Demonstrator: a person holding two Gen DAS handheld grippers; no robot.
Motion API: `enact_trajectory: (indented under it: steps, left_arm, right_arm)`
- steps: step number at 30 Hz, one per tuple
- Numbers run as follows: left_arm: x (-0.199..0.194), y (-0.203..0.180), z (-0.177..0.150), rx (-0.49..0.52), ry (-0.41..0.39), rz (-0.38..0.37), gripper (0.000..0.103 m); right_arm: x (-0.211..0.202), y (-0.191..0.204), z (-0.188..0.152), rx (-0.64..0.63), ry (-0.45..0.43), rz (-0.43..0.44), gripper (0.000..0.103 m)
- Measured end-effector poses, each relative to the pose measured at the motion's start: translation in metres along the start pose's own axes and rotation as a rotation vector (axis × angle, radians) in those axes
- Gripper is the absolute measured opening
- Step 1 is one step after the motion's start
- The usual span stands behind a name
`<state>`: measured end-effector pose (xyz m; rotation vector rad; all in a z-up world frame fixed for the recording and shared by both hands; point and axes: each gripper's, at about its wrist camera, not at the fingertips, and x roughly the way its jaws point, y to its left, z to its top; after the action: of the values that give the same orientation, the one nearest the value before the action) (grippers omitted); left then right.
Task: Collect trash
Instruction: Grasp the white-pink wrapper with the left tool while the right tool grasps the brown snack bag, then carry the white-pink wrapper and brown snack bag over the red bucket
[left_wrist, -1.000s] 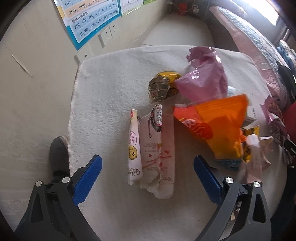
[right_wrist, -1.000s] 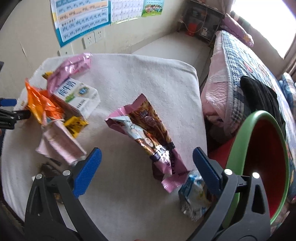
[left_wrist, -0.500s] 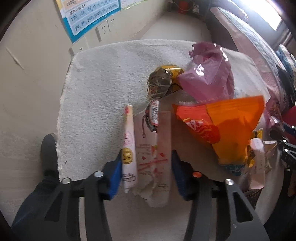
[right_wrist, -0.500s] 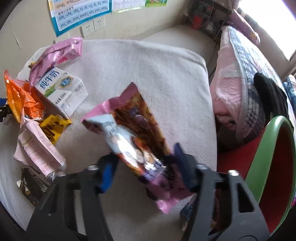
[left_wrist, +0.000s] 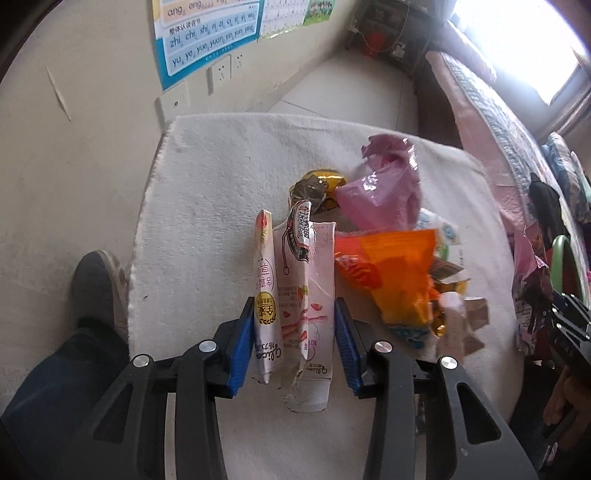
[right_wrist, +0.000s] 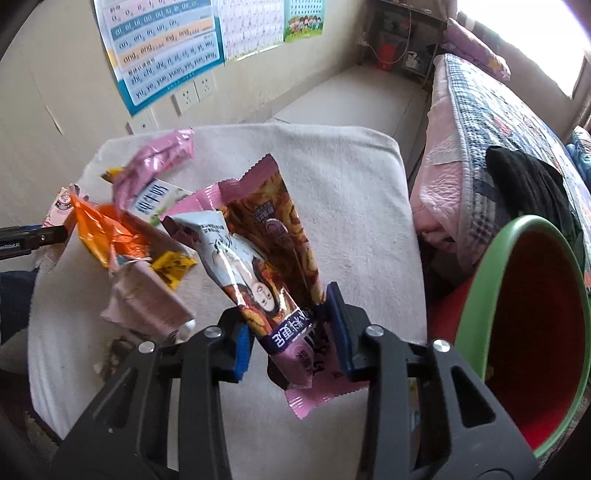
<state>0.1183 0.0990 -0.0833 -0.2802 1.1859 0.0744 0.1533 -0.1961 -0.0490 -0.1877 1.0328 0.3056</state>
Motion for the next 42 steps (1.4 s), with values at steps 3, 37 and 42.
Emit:
enact_trajectory:
  steps: [3,37,42]
  left_arm:
    - [-0.013,0.000,0.000,0.004,-0.023,-0.004,0.039]
    - [-0.089,-0.115,-0.035,0.230,-0.178,-0.148,0.039]
    - [-0.088,-0.149,-0.033,0.281,-0.181,-0.186,0.039]
  right_arm:
    - [-0.013,0.001,-0.003,0.017,-0.012,0.015,0.036]
    - [-0.107,-0.021,-0.044,0.148,-0.164,0.052,0.036]
    - [-0.117,-0.046,-0.046,0.182,-0.182,0.017,0.036]
